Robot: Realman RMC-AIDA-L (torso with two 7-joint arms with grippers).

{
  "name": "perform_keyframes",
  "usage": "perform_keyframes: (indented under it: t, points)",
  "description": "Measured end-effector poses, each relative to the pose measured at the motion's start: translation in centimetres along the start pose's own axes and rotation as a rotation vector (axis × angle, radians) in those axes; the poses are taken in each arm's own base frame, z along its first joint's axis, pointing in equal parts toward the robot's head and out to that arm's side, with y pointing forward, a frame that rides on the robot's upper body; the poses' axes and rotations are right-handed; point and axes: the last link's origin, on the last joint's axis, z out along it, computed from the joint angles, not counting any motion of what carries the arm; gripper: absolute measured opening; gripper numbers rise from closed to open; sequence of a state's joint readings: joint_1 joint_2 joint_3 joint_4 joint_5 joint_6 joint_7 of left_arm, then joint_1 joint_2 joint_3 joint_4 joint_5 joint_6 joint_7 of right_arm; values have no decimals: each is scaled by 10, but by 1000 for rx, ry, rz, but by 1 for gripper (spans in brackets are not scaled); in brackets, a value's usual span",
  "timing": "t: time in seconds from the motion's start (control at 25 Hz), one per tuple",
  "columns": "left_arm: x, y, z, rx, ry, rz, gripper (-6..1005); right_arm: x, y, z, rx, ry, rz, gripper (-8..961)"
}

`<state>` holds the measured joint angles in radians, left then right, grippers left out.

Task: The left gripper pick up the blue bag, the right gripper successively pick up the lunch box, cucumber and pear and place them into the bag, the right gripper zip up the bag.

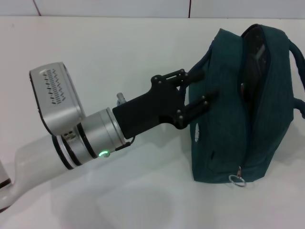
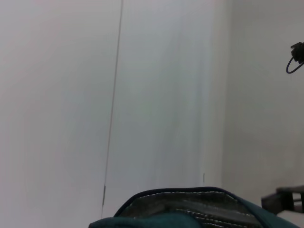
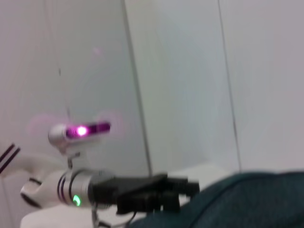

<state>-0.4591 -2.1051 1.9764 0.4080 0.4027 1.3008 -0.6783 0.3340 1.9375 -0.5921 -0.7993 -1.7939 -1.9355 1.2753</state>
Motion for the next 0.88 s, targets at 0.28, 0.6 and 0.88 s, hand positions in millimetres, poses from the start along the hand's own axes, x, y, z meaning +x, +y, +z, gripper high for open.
perform_keyframes:
  t: [0.28, 0.6, 0.88]
  points:
    - [2, 1, 4, -13, 7, 8, 475, 9, 36, -15, -32, -113, -147, 629]
    - [4, 1, 8, -23, 8, 24, 476, 42, 52, 8, -296, 179, -6, 620]
    - [6, 4, 14, -49, 13, 29, 476, 69, 38, 47, -222, 247, 74, 619]
